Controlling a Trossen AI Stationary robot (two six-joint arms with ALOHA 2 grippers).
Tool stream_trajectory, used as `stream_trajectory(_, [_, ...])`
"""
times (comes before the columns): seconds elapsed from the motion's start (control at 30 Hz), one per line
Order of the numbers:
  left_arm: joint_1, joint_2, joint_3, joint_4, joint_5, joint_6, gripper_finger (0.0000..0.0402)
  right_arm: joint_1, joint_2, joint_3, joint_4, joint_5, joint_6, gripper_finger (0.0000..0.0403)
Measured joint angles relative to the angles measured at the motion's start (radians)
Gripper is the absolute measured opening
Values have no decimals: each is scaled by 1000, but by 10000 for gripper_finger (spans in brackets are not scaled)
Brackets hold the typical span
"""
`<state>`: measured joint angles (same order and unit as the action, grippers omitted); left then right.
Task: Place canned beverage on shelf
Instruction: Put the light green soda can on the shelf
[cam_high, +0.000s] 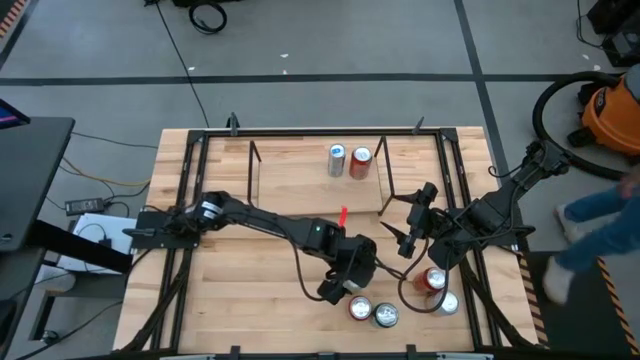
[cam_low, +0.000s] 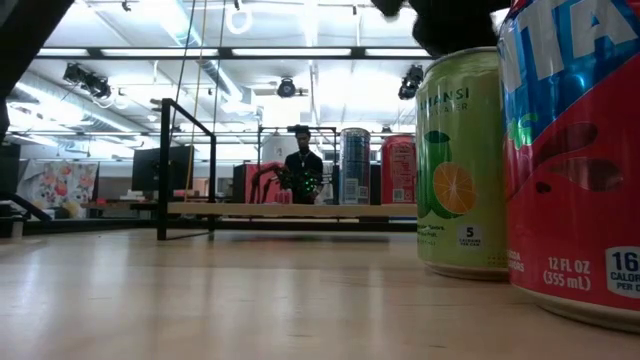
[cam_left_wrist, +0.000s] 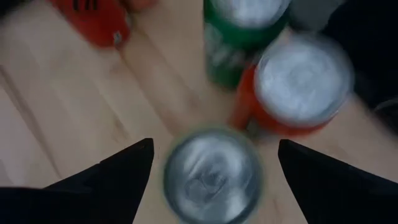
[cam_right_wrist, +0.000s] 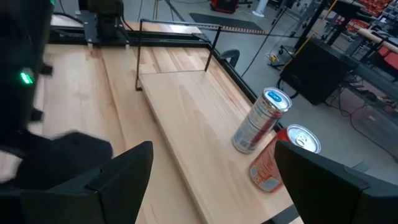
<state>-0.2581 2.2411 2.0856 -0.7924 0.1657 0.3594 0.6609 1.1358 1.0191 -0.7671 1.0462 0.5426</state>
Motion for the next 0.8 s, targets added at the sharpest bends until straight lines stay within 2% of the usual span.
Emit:
stream_trajectory(0.7, [0,50,-1,-81,-15,11,356,0,0,0,13,0,-13,347])
stream_trajectory(0.8, [-4,50,-1,-78,-26,-6,345,0,0,0,13,0,-14,347])
